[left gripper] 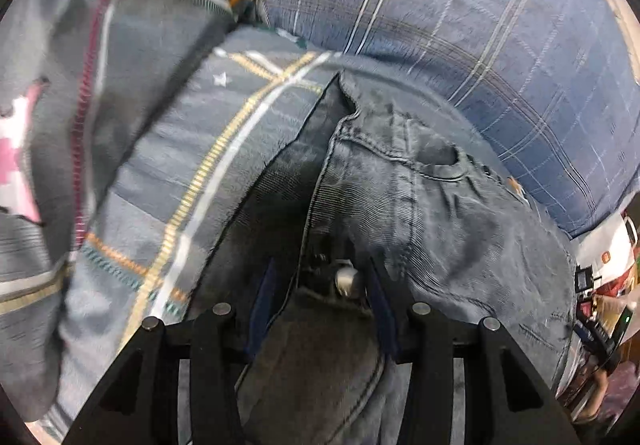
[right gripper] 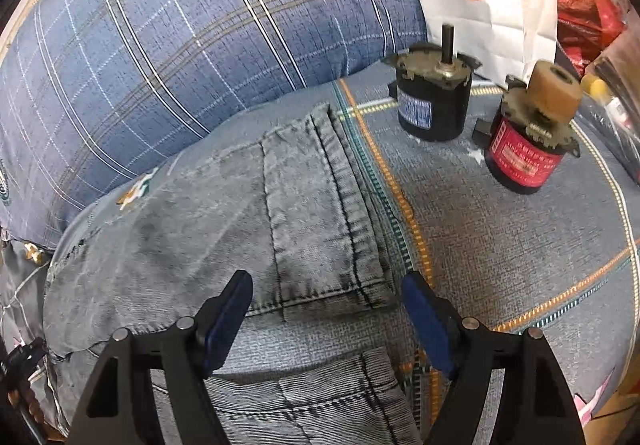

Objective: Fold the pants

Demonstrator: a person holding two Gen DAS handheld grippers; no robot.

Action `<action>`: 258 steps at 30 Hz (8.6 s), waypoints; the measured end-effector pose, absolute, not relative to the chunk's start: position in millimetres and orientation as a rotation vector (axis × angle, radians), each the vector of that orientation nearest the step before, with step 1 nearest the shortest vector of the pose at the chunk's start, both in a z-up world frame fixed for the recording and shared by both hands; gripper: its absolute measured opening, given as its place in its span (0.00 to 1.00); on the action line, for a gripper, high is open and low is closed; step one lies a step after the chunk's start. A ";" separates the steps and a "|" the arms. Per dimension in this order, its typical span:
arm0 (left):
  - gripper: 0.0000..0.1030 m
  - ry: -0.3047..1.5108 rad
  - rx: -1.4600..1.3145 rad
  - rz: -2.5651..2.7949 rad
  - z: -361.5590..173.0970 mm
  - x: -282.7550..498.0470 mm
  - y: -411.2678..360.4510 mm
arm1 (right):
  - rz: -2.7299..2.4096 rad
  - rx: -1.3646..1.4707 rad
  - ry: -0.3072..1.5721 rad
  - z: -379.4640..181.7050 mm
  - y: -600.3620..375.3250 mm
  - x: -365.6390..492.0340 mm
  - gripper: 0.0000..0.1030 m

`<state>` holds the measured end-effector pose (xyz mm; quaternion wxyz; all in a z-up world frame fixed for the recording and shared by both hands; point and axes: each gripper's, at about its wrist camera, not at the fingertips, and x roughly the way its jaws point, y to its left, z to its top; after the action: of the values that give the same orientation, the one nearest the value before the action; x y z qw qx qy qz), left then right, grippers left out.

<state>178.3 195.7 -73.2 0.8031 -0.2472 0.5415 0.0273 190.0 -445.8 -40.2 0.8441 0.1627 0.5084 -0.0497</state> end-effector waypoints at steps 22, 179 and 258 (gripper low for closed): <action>0.27 1.116 -0.424 0.079 -65.7 188.8 181.0 | -0.101 0.269 1.121 -51.7 -439.1 200.1 0.37; 0.14 1.209 -0.489 0.062 -110.5 355.1 204.6 | -0.036 0.285 1.196 -57.7 -453.1 347.2 0.39; 0.24 1.026 -0.250 -0.052 -63.6 61.1 144.7 | 0.002 0.258 1.087 -38.5 -458.4 120.6 0.43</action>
<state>61.1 144.7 -63.6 0.8636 -0.1192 0.4892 -0.0247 120.6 -458.4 -38.5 0.8480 0.1225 0.5157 0.0010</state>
